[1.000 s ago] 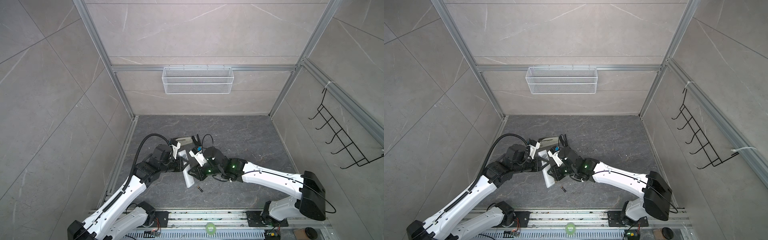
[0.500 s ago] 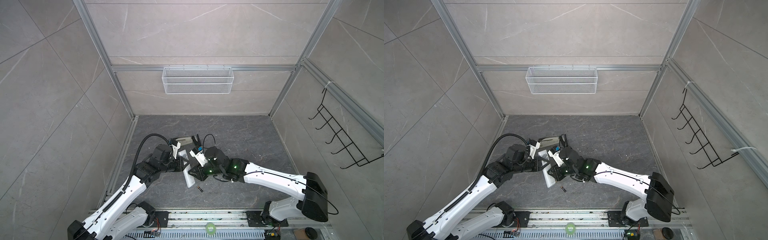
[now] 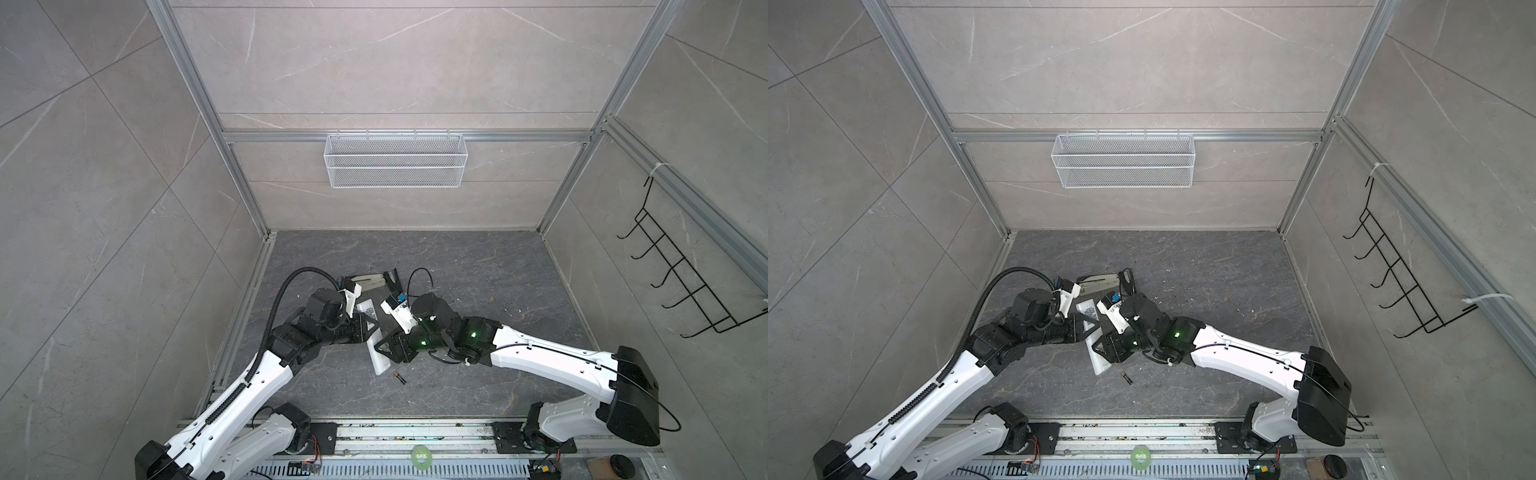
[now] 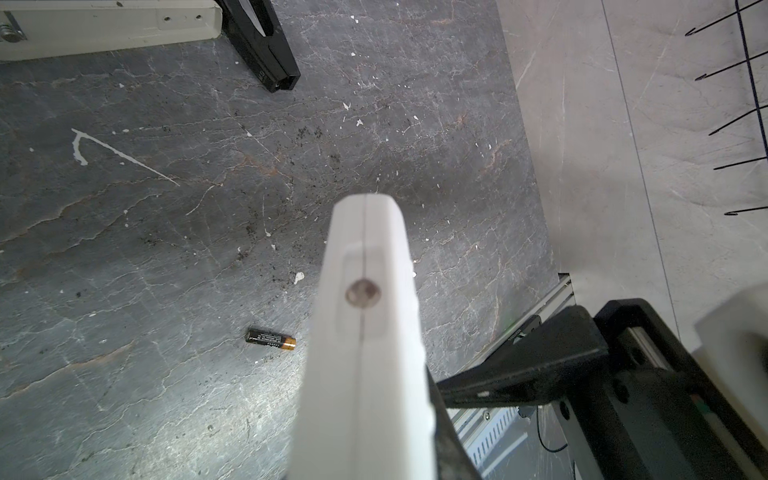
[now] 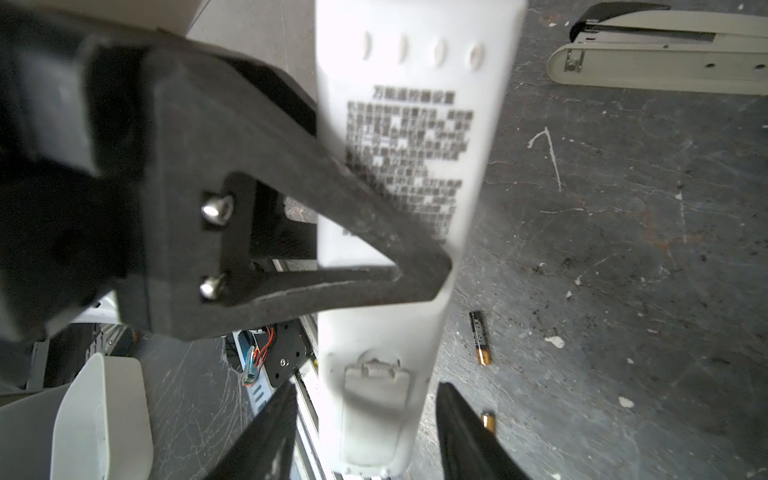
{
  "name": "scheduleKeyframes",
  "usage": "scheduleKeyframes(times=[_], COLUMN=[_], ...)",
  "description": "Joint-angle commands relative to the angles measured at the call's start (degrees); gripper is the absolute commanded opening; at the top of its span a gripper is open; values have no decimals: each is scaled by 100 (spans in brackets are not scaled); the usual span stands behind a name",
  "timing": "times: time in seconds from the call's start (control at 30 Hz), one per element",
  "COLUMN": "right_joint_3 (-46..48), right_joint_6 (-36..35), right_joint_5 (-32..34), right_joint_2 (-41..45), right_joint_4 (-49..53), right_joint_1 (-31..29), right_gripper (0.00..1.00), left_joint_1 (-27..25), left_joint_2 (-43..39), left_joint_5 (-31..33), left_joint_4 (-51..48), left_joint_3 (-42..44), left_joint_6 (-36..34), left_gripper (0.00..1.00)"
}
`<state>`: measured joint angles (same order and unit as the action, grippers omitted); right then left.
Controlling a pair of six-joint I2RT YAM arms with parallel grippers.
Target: Load the batteries into the remote control
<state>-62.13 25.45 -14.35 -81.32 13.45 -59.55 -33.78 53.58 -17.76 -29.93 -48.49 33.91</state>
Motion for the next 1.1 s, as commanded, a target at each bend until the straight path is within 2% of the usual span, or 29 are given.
scheduleKeyframes(times=[0.0, 0.3, 0.63, 1.07], right_joint_3=[-88, -90, -59, -17], right_joint_6=[-106, -133, -111, -93], right_joint_5=[88, 55, 7, 11], right_joint_2=[-92, -270, -257, -235], right_joint_4=[98, 12, -45, -49], right_joint_1=[-13, -14, -18, -14], right_gripper=[59, 58, 40, 35], left_joint_1=[-15, -13, -15, -7], left_joint_2=[-49, -36, -75, -102], left_joint_5=[-166, -301, -343, -334], left_joint_4=[264, 331, 382, 359], left_joint_3=[-38, -38, -20, -29], left_joint_6=[72, 70, 96, 89], left_gripper=[0, 0, 0, 0])
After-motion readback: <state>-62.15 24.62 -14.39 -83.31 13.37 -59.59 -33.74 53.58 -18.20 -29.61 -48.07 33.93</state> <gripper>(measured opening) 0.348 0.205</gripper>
